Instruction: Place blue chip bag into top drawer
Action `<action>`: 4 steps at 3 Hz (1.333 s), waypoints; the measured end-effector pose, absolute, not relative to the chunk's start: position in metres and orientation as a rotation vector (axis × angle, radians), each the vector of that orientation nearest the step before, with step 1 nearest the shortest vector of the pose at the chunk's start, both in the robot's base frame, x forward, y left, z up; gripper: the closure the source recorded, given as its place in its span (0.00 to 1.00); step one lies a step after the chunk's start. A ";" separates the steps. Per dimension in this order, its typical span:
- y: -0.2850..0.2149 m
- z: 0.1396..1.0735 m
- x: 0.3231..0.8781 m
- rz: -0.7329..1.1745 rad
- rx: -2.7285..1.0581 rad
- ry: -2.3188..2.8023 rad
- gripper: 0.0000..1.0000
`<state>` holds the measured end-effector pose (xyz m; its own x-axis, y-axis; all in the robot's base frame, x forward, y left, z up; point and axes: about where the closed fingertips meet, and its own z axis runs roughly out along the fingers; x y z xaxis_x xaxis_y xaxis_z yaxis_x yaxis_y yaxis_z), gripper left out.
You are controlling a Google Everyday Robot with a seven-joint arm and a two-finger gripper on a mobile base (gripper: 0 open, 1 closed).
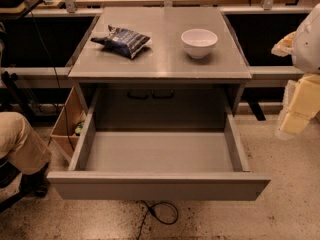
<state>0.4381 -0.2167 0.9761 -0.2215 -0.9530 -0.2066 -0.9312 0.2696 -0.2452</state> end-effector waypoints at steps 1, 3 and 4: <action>-0.216 0.977 0.439 -0.099 -1.723 2.230 0.00; -0.173 0.970 0.505 -0.006 -1.680 2.136 0.00; -0.129 0.972 0.563 0.033 -1.590 2.051 0.00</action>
Offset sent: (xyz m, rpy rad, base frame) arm 0.0679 0.0428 -0.0128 0.1172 -0.0236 0.0445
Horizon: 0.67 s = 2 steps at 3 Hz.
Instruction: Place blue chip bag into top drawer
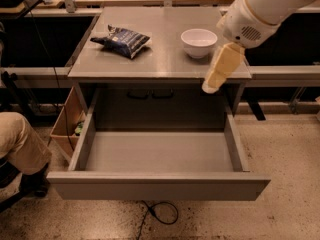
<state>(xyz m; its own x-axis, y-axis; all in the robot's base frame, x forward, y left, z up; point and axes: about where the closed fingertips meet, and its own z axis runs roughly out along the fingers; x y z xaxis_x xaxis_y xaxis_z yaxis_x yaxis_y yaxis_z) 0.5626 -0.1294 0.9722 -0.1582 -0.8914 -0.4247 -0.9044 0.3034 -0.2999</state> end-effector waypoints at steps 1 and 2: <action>-0.073 0.977 0.612 0.064 -1.533 1.961 0.00; -0.019 0.981 0.659 0.113 -1.505 1.894 0.00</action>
Offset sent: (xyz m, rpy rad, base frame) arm 0.1470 0.1595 0.0135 0.2221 -0.1420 0.0441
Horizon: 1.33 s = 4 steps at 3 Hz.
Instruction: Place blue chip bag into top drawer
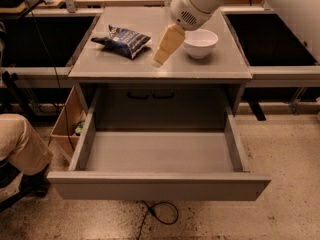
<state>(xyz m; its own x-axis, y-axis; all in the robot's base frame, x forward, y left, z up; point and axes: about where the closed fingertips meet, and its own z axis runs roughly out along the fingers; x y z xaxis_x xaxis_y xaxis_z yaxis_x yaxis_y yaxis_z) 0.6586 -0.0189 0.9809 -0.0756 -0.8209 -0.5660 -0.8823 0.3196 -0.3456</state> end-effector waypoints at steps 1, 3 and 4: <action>-0.019 0.981 0.659 0.113 -1.505 1.894 0.00; 0.035 0.940 0.732 0.265 -1.354 1.912 0.00; 0.083 0.910 0.795 0.331 -1.242 1.916 0.00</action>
Offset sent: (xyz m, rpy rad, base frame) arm 0.0812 0.0490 -0.0408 0.1923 0.0192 -0.0897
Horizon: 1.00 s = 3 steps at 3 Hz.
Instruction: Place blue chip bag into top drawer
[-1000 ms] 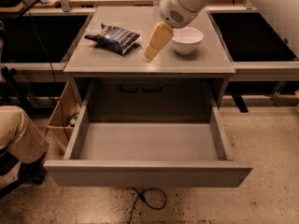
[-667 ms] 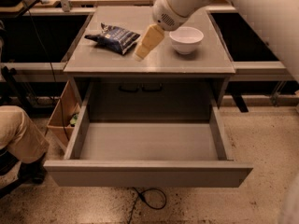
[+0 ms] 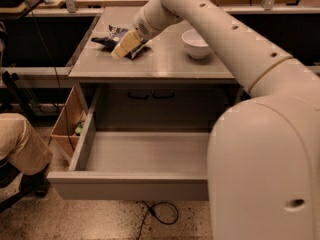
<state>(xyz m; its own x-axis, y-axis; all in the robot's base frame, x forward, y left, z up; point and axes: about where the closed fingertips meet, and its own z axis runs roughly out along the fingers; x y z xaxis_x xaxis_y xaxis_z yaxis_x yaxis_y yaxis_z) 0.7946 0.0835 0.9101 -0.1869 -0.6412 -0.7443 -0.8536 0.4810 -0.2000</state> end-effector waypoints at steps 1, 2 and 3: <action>0.106 0.895 0.831 0.323 -1.175 1.922 0.00; 0.123 0.878 0.863 0.272 -1.099 1.938 0.00; 0.127 0.869 0.889 0.220 -1.039 1.949 0.16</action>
Offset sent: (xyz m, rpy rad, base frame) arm 0.1128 0.0570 -0.0441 0.0414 -0.0820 -0.2323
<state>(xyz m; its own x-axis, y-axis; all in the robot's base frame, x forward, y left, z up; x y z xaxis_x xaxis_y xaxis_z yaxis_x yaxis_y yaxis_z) 0.8893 0.1267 0.8685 -0.2530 -0.5808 -0.7737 -0.7383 0.6327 -0.2335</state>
